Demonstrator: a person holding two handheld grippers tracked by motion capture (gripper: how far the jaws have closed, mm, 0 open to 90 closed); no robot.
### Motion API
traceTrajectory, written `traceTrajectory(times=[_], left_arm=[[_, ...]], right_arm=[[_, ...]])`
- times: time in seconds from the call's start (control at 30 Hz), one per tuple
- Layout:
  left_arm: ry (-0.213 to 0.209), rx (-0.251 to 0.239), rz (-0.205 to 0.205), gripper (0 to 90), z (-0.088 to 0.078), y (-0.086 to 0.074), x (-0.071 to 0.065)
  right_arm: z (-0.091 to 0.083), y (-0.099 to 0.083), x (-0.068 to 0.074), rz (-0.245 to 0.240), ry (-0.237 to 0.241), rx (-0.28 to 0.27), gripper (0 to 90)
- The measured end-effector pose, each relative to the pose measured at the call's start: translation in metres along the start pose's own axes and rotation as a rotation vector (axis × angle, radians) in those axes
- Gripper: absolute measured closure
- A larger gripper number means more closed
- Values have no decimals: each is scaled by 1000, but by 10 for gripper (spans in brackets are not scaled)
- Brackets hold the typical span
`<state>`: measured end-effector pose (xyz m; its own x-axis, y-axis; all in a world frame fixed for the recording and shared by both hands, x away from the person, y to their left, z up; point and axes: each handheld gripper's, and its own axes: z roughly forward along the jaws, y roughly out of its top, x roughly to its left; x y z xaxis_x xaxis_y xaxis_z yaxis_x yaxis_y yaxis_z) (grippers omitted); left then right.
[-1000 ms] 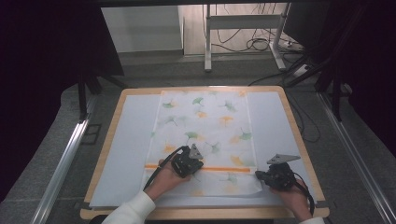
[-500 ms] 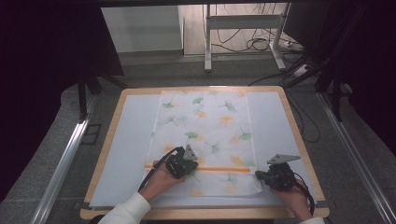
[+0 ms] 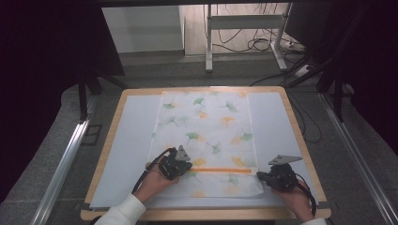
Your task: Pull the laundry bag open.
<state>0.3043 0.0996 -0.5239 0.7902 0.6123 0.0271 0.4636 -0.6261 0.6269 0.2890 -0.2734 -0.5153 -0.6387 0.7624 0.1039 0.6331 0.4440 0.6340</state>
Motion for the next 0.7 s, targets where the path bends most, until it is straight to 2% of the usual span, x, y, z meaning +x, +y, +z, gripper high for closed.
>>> traceTrajectory(times=[0.3, 0.7], left_arm=[[21, 7, 6, 900, -4, -5, 2], [39, 9, -17, 900, -11, -16, 10]], right_arm=[[0, 0, 0, -1, -1, 0, 894], [0, 0, 0, -2, 1, -2, 894]])
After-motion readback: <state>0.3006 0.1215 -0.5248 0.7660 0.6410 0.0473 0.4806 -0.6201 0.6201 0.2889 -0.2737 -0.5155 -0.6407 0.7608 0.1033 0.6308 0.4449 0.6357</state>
